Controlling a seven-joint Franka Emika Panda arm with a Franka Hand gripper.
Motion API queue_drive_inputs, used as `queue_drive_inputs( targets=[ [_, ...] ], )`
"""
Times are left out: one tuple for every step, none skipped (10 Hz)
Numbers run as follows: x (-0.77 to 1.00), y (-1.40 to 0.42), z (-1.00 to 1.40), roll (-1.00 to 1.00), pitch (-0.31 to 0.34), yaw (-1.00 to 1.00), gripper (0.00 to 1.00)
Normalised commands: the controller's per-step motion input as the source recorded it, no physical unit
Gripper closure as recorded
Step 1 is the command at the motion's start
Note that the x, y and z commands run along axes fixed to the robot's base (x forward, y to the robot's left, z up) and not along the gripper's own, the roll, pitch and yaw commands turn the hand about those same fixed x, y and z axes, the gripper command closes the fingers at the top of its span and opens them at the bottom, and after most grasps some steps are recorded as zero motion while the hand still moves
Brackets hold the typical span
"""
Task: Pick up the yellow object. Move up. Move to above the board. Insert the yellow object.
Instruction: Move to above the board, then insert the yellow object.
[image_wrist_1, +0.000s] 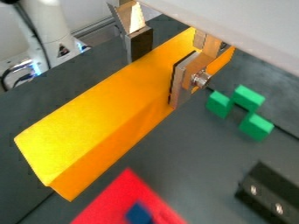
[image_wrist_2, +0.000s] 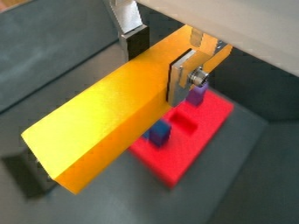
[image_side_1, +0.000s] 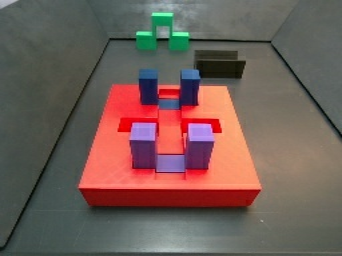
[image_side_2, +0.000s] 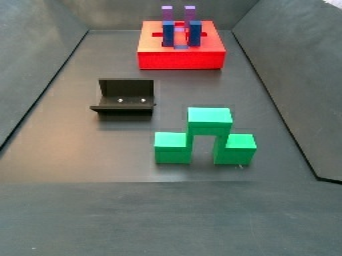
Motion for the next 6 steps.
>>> queue_drive_inputs(
  targets=[
    [0.88, -1.40, 0.22, -0.01, 0.128, 0.00, 1.00],
    [0.64, -0.92, 0.14, 0.03, 0.161, 0.01, 1.00],
    [0.49, -0.64, 0.10, 0.05, 0.170, 0.01, 1.00],
    [0.25, -0.31, 0.07, 0.04, 0.117, 0.01, 1.00],
    [0.12, -0.17, 0.05, 0.05, 0.055, 0.01, 1.00],
    [0.00, -0.01, 0.00, 0.02, 0.000, 0.00, 1.00]
  ],
)
